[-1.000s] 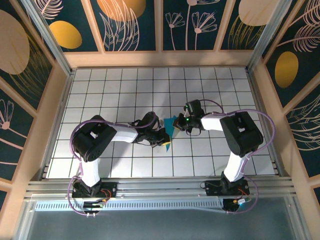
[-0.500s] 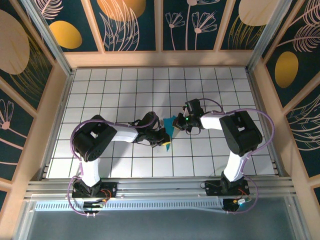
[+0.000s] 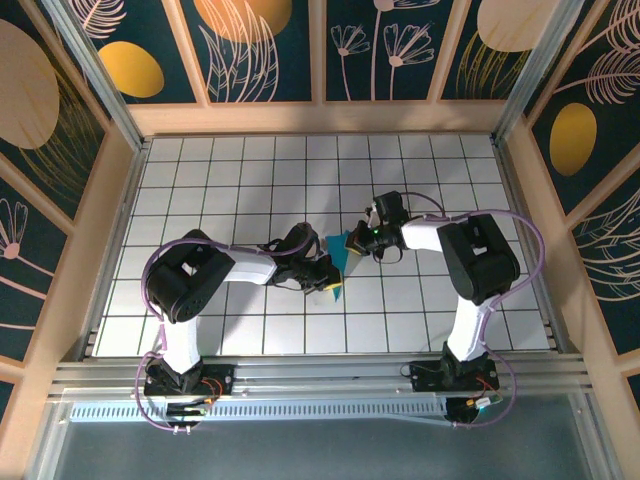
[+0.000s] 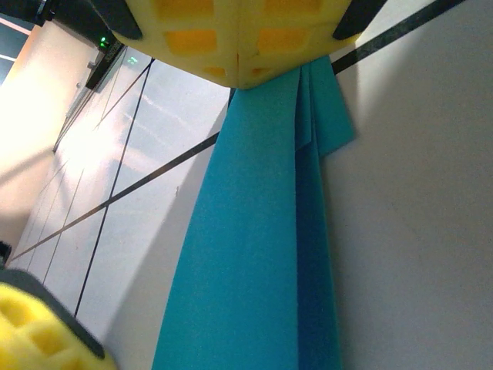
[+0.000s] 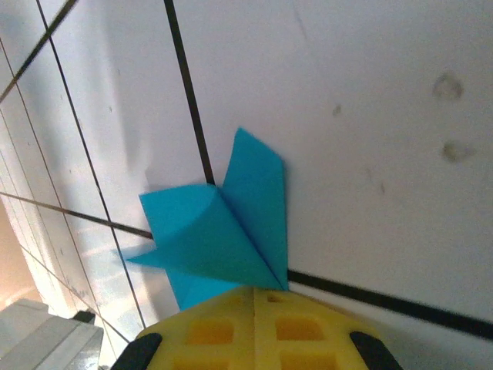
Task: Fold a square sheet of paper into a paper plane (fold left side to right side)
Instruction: Fold the wing for the fifth time at the center of the table.
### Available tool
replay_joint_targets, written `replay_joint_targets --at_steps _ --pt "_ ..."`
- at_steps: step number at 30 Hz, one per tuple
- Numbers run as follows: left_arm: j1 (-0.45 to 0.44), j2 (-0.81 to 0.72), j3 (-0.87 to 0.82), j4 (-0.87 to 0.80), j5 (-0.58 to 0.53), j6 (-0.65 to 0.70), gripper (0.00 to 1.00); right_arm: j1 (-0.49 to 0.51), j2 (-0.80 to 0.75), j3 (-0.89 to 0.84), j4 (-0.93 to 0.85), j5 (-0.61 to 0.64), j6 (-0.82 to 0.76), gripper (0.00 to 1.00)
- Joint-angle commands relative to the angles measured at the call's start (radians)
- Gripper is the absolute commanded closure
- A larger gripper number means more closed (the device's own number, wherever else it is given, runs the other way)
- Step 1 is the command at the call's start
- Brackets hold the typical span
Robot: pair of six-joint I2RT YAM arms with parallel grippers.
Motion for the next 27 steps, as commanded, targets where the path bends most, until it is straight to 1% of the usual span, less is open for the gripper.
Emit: replay_joint_targets --at_steps 1,16,19,22,27 --pt "-0.004 0.07 -0.033 -0.152 -0.056 -0.015 1.0 -0.046 0.036 0.049 0.034 0.095 -0.027 1.0" --pt "-0.003 0.067 -0.034 -0.145 -0.055 -0.015 1.0 -0.095 0.094 0.168 0.014 0.081 -0.053 1.0" --pt "-0.004 0.065 -0.037 -0.144 -0.055 -0.015 1.0 -0.095 0.05 0.181 -0.011 0.092 -0.061 1.0" --pt "-0.004 0.064 -0.034 -0.144 -0.056 -0.016 1.0 -0.095 -0.03 0.163 -0.048 0.114 -0.078 1.0" --pt "-0.004 0.066 -0.03 -0.144 -0.055 -0.012 1.0 -0.069 -0.197 0.02 -0.037 0.086 -0.05 1.0"
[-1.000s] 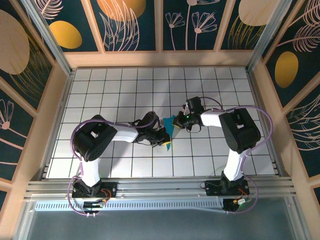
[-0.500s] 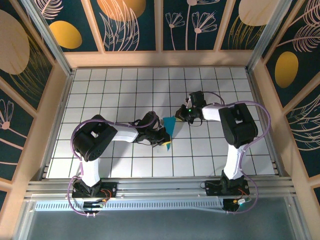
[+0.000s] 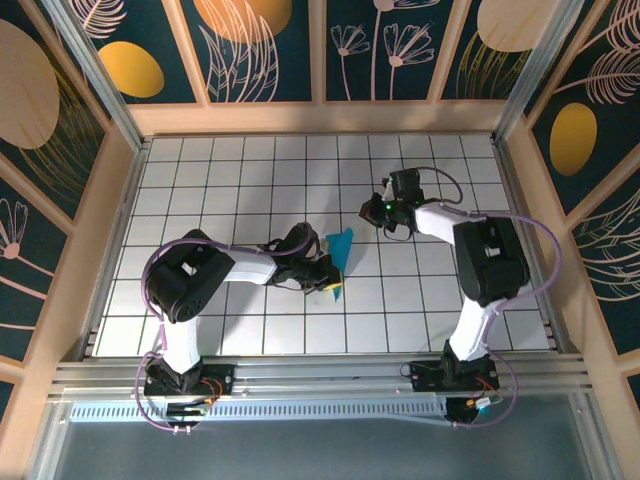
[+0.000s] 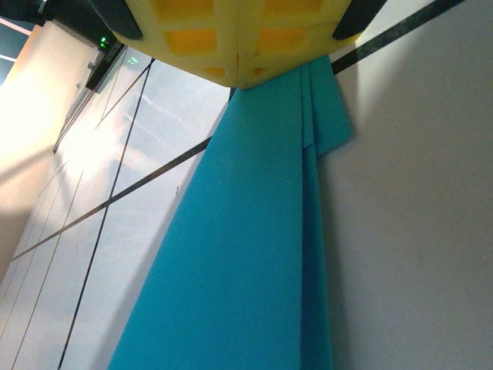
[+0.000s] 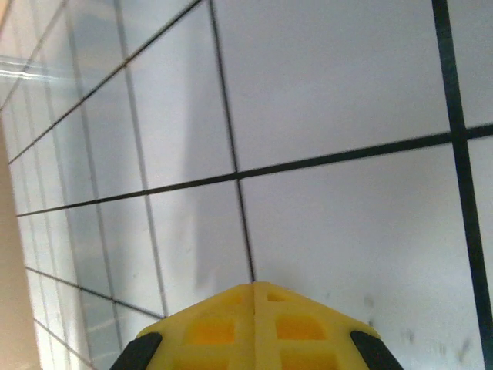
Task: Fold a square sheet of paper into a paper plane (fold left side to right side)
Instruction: Fold the wing for the fifth time at the center of the table.
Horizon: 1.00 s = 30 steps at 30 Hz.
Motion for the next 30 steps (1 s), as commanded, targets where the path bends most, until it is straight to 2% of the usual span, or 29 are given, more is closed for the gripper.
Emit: replay_joint_targets --at_steps 1,5,11,18,30 --pt "-0.004 0.066 -0.031 -0.144 -0.055 -0.012 1.0 0.034 -0.122 -0.103 -0.003 -0.02 0.015 1.0" --pt "-0.004 0.064 -0.03 -0.144 -0.056 -0.012 1.0 0.104 -0.176 -0.231 0.082 -0.071 0.09 1.0" --pt "-0.005 0.062 -0.03 -0.148 -0.058 -0.012 1.0 0.19 -0.145 -0.289 0.173 -0.065 0.162 1.0" --pt "-0.004 0.062 -0.025 -0.152 -0.059 -0.011 1.0 0.228 -0.068 -0.277 0.204 -0.07 0.179 1.0" --pt "-0.004 0.066 -0.015 -0.164 -0.06 -0.006 1.0 0.228 -0.006 -0.272 0.202 -0.045 0.163 1.0"
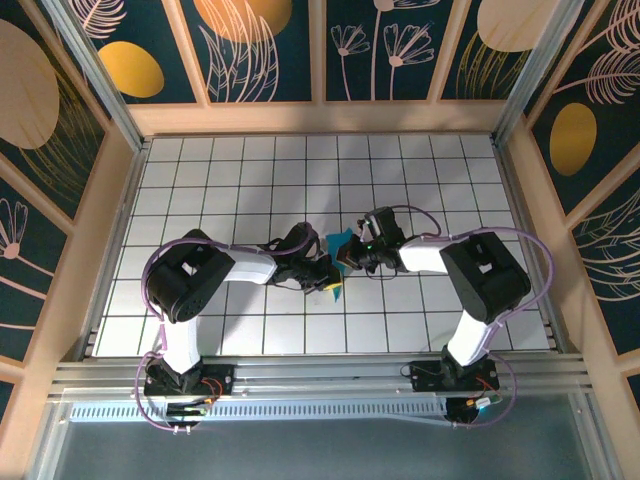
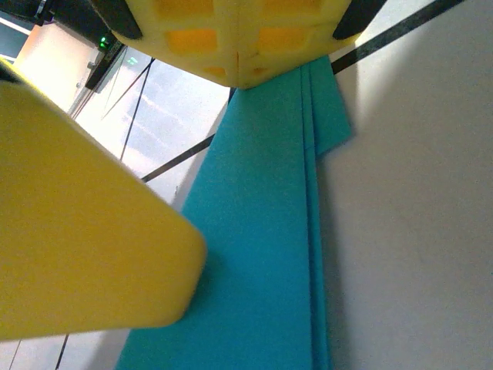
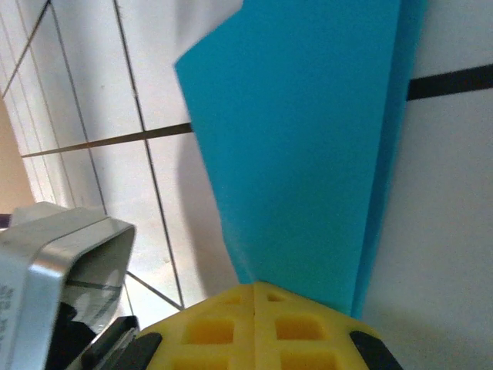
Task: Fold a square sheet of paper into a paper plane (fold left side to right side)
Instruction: Fold the wing for the fifth time at the center of the table.
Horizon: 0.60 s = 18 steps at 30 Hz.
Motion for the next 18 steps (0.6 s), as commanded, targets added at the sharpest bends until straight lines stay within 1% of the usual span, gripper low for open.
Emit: replay_joint_targets --at_steps 1,6,9,15,18 --pt "-0.005 0.066 -0.022 -0.157 -0.06 -0.005 1.0 0.005 0.03 0.013 -0.009 0.019 -0.015 1.0" --pt "-0.005 0.066 -0.019 -0.157 -0.06 -0.003 1.0 0.005 0.05 0.005 -0.02 0.024 -0.016 1.0" --pt "-0.005 0.059 -0.018 -0.157 -0.062 0.0 1.0 0.005 0.063 0.0 -0.059 0.04 -0.016 1.0" --pt "-0.005 -0.031 0.022 -0.16 -0.07 0.041 1.0 0.005 0.076 -0.054 -0.088 0.059 -0.008 1.0" --pt "-0.005 -0.073 0.066 -0.176 -0.052 0.052 0.96 0.005 0.081 -0.068 -0.087 0.061 -0.006 1.0"
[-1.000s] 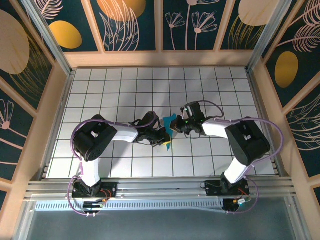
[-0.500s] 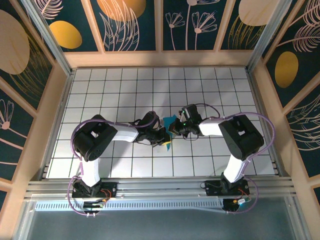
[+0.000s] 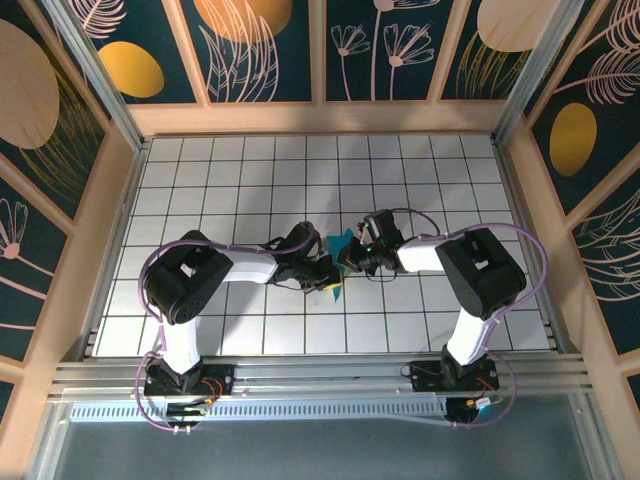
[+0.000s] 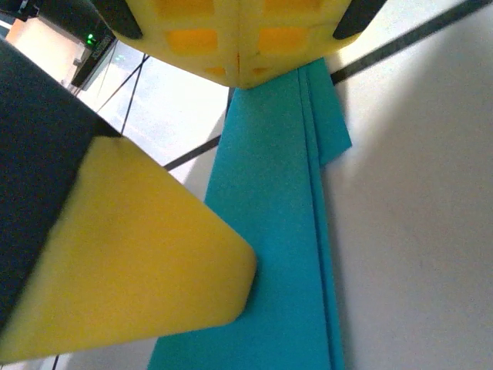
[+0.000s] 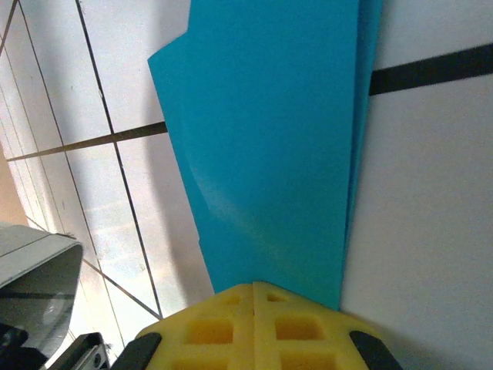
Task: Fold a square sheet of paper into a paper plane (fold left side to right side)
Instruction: Fold the wing for the fifth time at the center of the table.
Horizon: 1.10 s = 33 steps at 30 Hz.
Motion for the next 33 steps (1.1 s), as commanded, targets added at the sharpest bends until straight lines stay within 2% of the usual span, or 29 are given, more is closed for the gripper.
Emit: replay_joint_targets --at_steps 1,8,15,33 --pt "0.0 -0.059 0.052 -0.105 -0.013 0.021 0.94 0.005 0.052 -0.058 -0.111 0.053 -0.007 1.0" --pt "-0.002 -0.129 0.046 -0.136 0.043 0.009 0.95 0.005 0.047 -0.058 -0.115 0.064 -0.009 1.0" --pt "-0.035 -0.092 0.021 -0.127 0.124 0.01 0.97 0.005 0.05 -0.052 -0.124 0.067 -0.014 1.0" --pt "-0.042 -0.031 -0.007 -0.17 0.069 0.034 0.98 0.005 0.045 -0.048 -0.141 0.078 -0.021 1.0"
